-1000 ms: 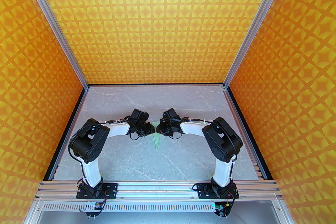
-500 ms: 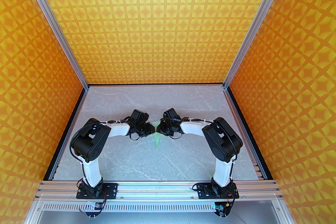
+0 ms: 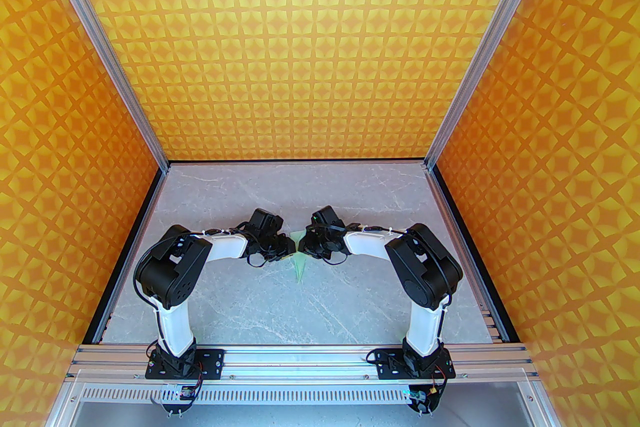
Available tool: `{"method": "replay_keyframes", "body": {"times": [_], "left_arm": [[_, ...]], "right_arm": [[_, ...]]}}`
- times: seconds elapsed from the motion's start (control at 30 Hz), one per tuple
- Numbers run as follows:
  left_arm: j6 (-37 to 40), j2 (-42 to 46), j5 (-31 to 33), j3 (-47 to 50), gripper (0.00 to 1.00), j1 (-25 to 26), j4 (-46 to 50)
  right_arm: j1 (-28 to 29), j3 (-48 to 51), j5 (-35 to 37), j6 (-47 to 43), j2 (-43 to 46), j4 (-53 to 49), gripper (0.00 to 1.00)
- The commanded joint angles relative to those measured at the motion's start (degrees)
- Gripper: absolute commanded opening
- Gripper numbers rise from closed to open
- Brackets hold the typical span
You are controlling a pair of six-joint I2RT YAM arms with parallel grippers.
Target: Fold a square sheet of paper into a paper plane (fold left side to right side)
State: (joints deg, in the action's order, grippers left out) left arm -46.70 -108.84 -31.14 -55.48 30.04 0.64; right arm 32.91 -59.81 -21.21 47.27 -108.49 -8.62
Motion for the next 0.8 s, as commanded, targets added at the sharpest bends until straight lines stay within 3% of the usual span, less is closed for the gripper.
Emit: {"method": "replay_keyframes", "body": {"times": [0.0,0.3,0.5,0.77], "left_arm": [[-0.91,-1.38,-0.49,-0.9,0.23,0.28,0.65],[-2.17,-1.75,-1.48,-0.07,0.2,0.3,-2.97],[-2.51,-1.5,-1.52,0.26,0.07,0.29,-4.22],[-2.09,-1.98,-1.54,0.42,0.07,0.29,-4.16]], "right_arm": [[0.05,0.25,0.68,-0.4,0.64,-0.56,0.21],[0.05,1.41,0.61,-0.09,1.78,1.03,0.21],[0.05,1.72,0.67,-0.17,2.49,1.08,0.21],[0.05,5.22,0.99,-0.51,8.4,3.16,0.24]]}}
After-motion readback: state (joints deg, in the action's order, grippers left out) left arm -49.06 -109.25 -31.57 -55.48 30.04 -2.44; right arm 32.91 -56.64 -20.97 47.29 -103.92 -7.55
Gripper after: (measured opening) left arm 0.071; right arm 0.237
